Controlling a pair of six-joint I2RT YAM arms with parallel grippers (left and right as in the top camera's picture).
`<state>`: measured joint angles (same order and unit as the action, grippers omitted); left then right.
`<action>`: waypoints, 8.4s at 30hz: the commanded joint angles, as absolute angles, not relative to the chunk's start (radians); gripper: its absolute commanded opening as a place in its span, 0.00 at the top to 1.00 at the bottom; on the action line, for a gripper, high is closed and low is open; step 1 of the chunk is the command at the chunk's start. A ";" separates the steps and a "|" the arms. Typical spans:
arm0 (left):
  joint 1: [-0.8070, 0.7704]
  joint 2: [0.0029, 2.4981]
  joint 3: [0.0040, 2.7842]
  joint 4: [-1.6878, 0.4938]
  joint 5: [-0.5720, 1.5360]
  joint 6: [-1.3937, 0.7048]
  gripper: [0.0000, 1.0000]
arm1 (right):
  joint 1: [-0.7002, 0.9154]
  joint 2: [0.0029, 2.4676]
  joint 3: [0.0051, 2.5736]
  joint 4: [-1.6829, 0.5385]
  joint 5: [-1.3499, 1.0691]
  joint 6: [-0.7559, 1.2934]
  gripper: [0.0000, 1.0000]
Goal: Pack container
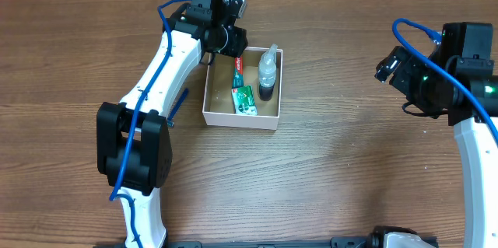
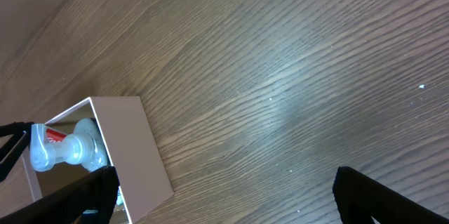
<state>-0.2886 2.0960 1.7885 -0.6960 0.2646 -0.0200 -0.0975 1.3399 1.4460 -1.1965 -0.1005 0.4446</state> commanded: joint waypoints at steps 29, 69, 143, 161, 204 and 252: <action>-0.302 2.143 1.794 -0.702 0.263 -0.022 0.82 | -0.099 1.337 1.452 -1.192 -0.102 0.449 0.00; 0.023 1.895 1.758 -1.324 0.030 -0.043 0.21 | -0.099 1.337 1.452 -1.192 -0.102 0.449 0.00; -0.089 2.104 2.104 -1.336 -0.005 0.104 0.89 | -0.099 1.337 1.452 -1.192 -0.102 0.449 0.00; 0.007 2.112 1.549 -1.036 -0.022 0.117 0.44 | -0.099 1.337 1.452 -1.192 -0.102 0.449 0.00; -0.105 2.101 2.148 -1.337 0.133 0.118 0.96 | -0.099 1.337 1.452 -1.192 -0.102 0.449 0.00; -0.054 2.042 1.556 -1.087 0.034 0.249 0.53 | -0.099 1.337 1.452 -1.192 -0.102 0.449 0.00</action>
